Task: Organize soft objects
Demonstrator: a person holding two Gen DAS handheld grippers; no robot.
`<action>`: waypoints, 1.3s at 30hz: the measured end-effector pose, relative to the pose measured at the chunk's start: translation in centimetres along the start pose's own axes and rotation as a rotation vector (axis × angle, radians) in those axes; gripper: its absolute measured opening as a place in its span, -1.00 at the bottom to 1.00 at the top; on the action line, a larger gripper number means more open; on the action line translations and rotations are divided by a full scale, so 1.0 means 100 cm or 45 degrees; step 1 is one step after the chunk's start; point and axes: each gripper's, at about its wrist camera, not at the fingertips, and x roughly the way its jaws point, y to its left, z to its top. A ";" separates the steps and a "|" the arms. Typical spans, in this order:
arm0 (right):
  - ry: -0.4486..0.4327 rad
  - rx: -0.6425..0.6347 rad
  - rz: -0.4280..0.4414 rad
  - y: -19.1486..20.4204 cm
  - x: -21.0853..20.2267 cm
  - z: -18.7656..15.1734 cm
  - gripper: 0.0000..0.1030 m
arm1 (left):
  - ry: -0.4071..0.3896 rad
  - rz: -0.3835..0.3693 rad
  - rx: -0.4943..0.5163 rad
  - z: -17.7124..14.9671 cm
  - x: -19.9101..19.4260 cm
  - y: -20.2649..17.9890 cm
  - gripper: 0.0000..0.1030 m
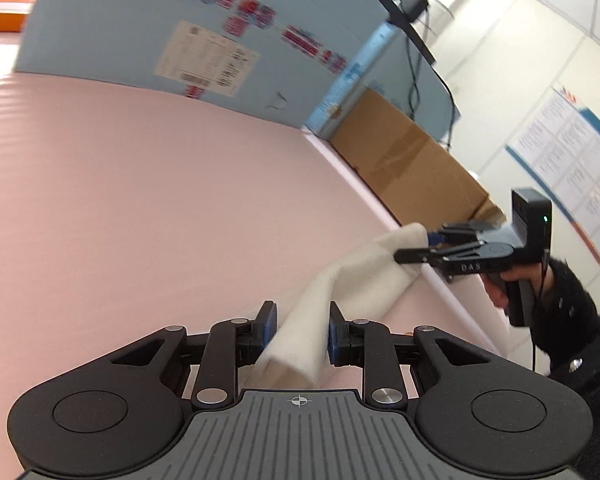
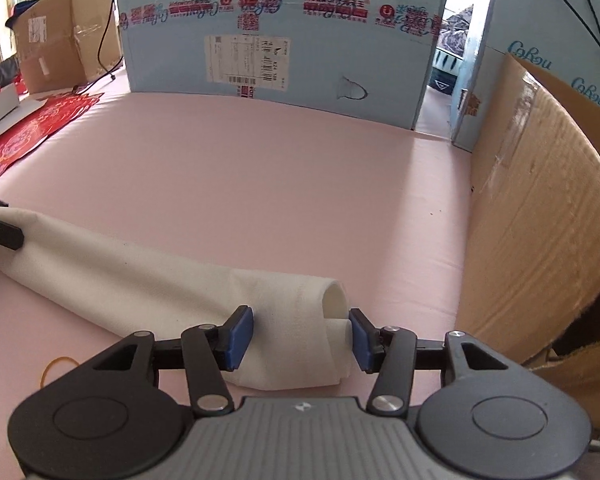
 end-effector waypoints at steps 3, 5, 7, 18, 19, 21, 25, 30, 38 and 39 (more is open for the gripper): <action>-0.027 0.000 -0.058 0.000 -0.003 -0.010 0.05 | -0.059 0.115 0.019 -0.008 -0.010 -0.009 -0.51; -0.048 -0.006 -0.093 0.001 -0.005 -0.015 0.05 | -0.090 0.259 0.079 -0.012 -0.013 -0.020 -0.46; -0.072 0.010 -0.118 0.002 -0.006 -0.022 0.05 | -0.110 0.480 0.204 -0.015 -0.010 -0.038 -0.25; -0.173 0.138 -0.111 -0.004 -0.004 -0.045 0.02 | -0.509 0.962 0.698 -0.020 -0.013 -0.130 0.46; -0.179 0.148 -0.107 -0.005 -0.003 -0.046 0.03 | -0.505 0.886 0.705 -0.017 -0.005 -0.136 0.46; -0.188 0.166 -0.101 -0.005 -0.004 -0.047 0.03 | -0.434 0.693 0.711 -0.011 0.022 -0.146 0.46; -0.217 0.231 -0.089 -0.006 -0.007 -0.050 0.06 | -0.240 0.533 0.711 -0.006 0.081 -0.146 0.46; -0.248 0.288 -0.086 -0.010 -0.012 -0.057 0.08 | -0.076 0.579 0.677 -0.008 0.105 -0.131 0.47; -0.295 0.561 -0.027 -0.027 -0.028 -0.071 0.03 | -0.076 0.622 0.680 -0.011 0.106 -0.129 0.68; -0.301 0.609 -0.008 -0.030 -0.032 -0.073 0.03 | -0.078 0.624 0.682 -0.011 0.106 -0.129 0.69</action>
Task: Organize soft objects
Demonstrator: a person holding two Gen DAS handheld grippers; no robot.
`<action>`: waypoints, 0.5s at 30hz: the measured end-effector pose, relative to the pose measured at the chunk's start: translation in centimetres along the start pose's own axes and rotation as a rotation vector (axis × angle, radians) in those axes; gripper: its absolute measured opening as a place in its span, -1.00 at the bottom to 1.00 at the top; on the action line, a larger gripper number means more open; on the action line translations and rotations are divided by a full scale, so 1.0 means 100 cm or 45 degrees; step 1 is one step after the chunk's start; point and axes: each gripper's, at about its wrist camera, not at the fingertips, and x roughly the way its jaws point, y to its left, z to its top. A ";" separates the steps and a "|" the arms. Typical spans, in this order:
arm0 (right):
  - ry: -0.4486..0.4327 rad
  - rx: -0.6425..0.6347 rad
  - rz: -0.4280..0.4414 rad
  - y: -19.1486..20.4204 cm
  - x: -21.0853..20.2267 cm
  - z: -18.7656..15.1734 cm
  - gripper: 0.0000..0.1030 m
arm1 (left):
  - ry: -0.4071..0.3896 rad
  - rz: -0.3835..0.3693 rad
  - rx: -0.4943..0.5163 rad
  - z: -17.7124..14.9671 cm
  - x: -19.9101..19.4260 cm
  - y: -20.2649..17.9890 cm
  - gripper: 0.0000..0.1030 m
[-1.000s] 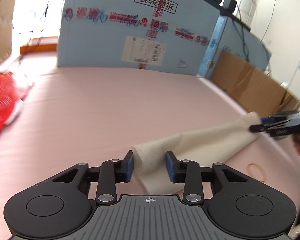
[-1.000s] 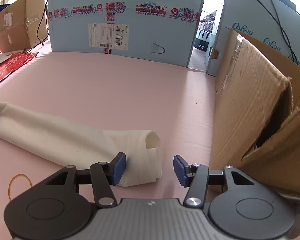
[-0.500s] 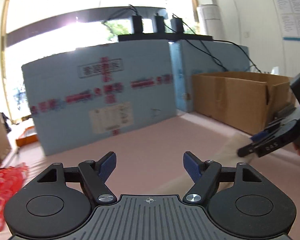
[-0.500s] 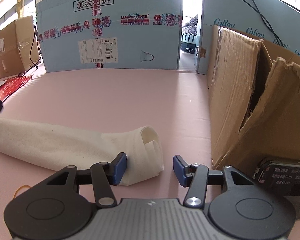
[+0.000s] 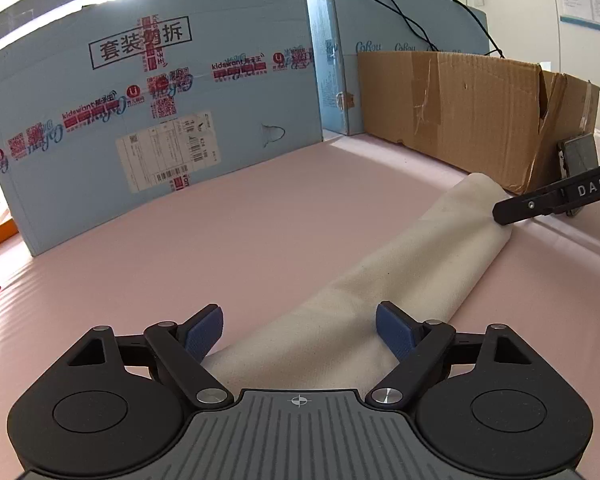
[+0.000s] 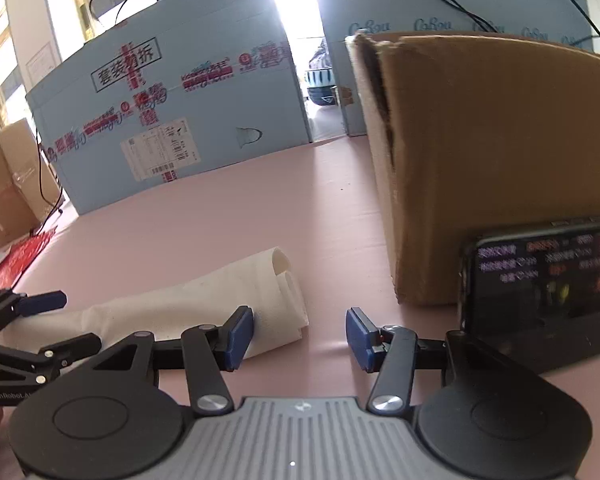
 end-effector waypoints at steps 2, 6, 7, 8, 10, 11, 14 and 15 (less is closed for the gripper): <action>0.003 0.167 0.085 -0.011 -0.011 -0.003 0.08 | 0.000 -0.001 -0.006 -0.001 0.000 0.001 0.71; 0.035 0.474 0.345 -0.032 -0.018 -0.016 0.14 | 0.007 -0.023 -0.041 -0.001 0.001 0.006 0.72; 0.035 0.495 0.382 -0.032 -0.016 -0.019 0.14 | 0.009 -0.029 -0.050 -0.001 0.001 0.007 0.73; 0.035 0.504 0.404 -0.030 -0.014 -0.020 0.15 | 0.010 -0.035 -0.058 -0.001 0.001 0.008 0.73; 0.063 0.496 0.468 -0.019 -0.005 -0.020 0.14 | 0.013 -0.043 -0.070 -0.001 0.001 0.009 0.73; 0.081 0.484 0.498 -0.012 -0.001 -0.019 0.14 | 0.014 -0.048 -0.077 -0.002 0.002 0.010 0.74; 0.130 0.402 0.511 0.010 0.011 -0.013 0.15 | 0.024 -0.070 -0.111 -0.002 0.004 0.014 0.75; 0.147 0.399 0.514 0.015 0.015 -0.010 0.15 | 0.028 -0.077 -0.122 -0.002 0.004 0.016 0.76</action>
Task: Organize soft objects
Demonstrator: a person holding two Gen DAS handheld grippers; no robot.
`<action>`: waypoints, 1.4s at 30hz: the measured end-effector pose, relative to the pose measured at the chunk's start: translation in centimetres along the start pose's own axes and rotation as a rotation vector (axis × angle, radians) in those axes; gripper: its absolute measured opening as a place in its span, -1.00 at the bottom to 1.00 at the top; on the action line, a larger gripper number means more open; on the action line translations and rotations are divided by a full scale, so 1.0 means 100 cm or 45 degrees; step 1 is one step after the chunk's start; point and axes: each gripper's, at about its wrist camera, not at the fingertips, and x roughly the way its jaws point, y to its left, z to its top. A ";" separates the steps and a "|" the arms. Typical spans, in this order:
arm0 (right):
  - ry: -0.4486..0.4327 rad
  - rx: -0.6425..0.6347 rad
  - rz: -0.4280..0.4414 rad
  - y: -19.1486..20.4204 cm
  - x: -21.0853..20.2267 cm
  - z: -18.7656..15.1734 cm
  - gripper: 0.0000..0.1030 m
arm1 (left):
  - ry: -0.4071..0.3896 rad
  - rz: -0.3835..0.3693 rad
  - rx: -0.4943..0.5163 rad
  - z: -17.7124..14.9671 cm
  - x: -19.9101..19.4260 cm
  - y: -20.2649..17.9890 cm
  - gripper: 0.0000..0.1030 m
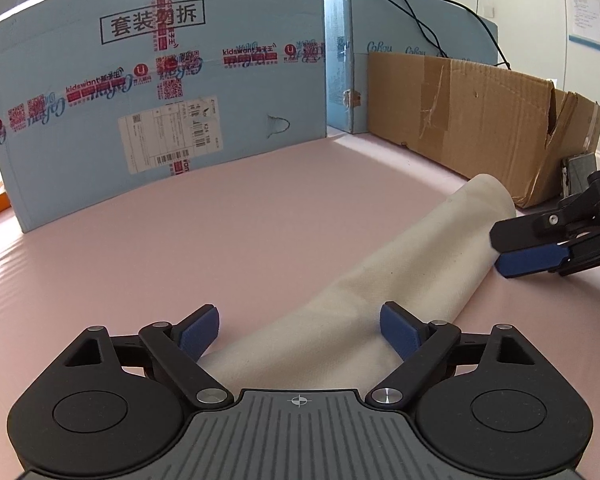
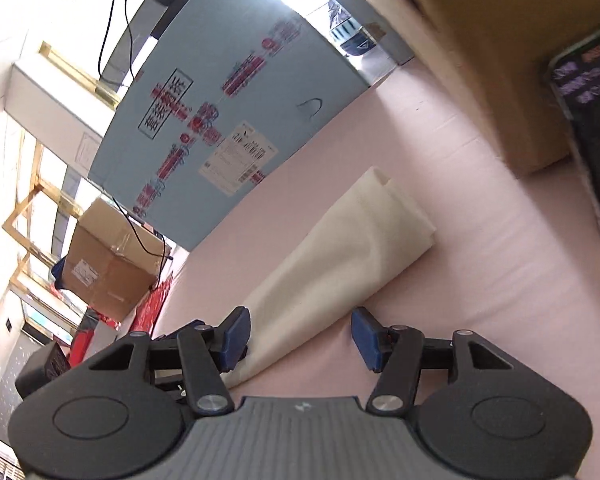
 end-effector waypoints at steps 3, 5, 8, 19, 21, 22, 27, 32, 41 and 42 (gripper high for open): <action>0.037 0.096 0.060 0.003 0.014 0.006 0.15 | 0.006 -0.007 -0.015 0.000 0.001 0.001 0.78; 0.026 0.163 0.113 0.002 0.022 0.007 0.14 | 0.008 -0.012 -0.022 0.000 0.001 0.002 0.78; -0.004 0.148 0.117 0.009 0.033 0.007 0.07 | 0.009 -0.014 -0.026 -0.001 0.002 0.003 0.78; -0.093 -0.375 -0.192 0.052 0.050 -0.012 -0.63 | -0.026 0.013 0.004 -0.001 -0.003 -0.003 0.79; -0.116 -0.407 -0.233 0.056 0.048 -0.015 -0.67 | -0.105 0.048 0.064 -0.001 -0.015 -0.012 0.77; -0.145 -0.404 -0.257 0.056 0.044 -0.016 -0.68 | -0.144 0.065 0.094 -0.002 -0.021 -0.016 0.77; -0.272 -0.202 -0.264 0.038 0.023 -0.019 -0.69 | -0.288 0.046 0.176 -0.003 -0.049 -0.040 -0.13; -0.257 -0.053 -0.181 0.025 0.020 -0.027 -0.70 | -0.219 -0.038 0.265 0.000 -0.033 -0.067 -0.37; -0.189 -0.076 -0.110 0.018 0.019 -0.019 -0.31 | -0.032 -0.164 0.090 0.003 -0.006 -0.049 -0.36; -0.184 -0.090 -0.101 0.019 0.021 -0.018 -0.23 | -0.033 -0.163 0.093 0.003 -0.005 -0.049 -0.36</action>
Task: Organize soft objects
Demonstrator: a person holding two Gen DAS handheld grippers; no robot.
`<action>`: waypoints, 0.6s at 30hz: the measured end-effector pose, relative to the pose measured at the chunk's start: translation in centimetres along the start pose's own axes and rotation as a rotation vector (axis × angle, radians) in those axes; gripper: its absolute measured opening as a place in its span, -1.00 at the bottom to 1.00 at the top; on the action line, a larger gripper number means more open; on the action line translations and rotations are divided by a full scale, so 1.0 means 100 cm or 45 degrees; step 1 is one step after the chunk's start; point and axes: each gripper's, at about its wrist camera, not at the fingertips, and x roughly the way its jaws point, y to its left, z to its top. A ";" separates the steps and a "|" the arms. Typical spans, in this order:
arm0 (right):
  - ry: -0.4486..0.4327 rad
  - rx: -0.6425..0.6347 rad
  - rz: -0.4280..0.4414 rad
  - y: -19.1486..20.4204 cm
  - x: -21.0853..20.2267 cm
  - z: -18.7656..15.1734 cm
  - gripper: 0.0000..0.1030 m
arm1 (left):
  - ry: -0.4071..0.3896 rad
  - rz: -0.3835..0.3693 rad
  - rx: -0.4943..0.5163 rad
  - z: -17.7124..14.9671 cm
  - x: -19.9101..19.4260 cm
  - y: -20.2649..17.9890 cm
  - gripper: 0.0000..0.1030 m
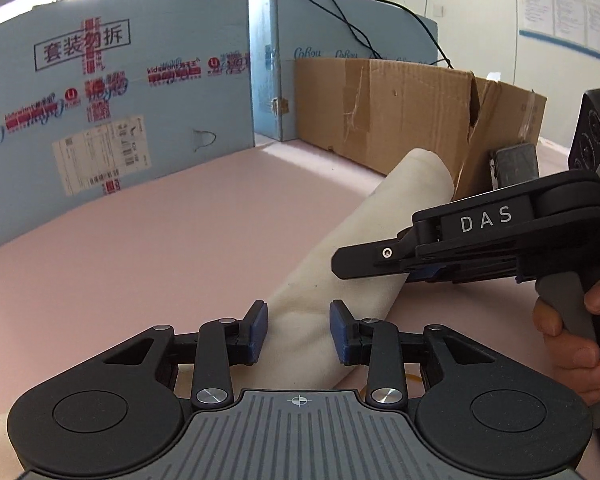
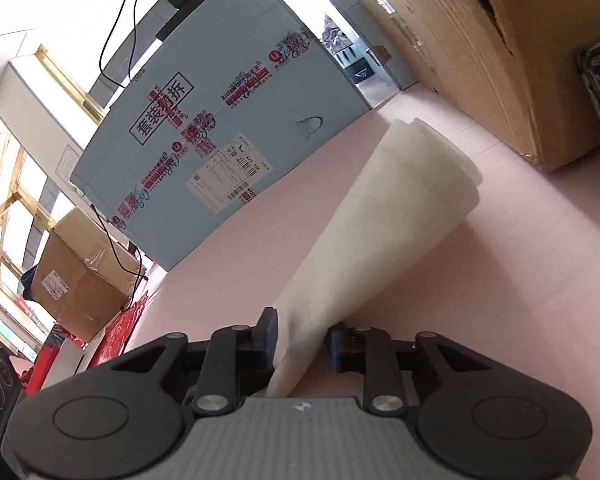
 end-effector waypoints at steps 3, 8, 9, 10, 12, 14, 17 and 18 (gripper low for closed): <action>0.006 -0.085 0.010 0.012 0.006 0.000 0.00 | -0.001 0.000 -0.001 -0.001 0.001 0.000 -0.35; 0.012 -0.212 -0.097 0.024 0.010 -0.002 -0.77 | -0.012 0.007 -0.015 -0.001 -0.001 0.003 -0.33; 0.011 -0.237 -0.118 0.026 0.010 -0.002 -0.77 | -0.024 0.039 0.019 -0.002 -0.007 0.001 -0.33; 0.010 -0.268 -0.140 0.030 0.010 -0.004 -0.77 | -0.039 0.074 0.060 -0.002 -0.014 -0.001 -0.33; 0.008 -0.339 -0.180 0.038 0.011 -0.006 -0.77 | -0.061 0.119 0.118 -0.004 -0.027 -0.004 -0.33; 0.001 -0.418 -0.217 0.047 0.012 -0.010 -0.77 | -0.047 0.104 0.106 -0.008 -0.035 -0.001 -0.33; -0.064 -0.648 -0.223 0.071 0.009 -0.022 -0.77 | 0.006 0.085 0.060 -0.016 -0.025 0.007 -0.32; -0.097 -0.756 -0.200 0.081 0.006 -0.028 -0.77 | 0.006 0.070 0.038 -0.016 -0.025 0.010 -0.32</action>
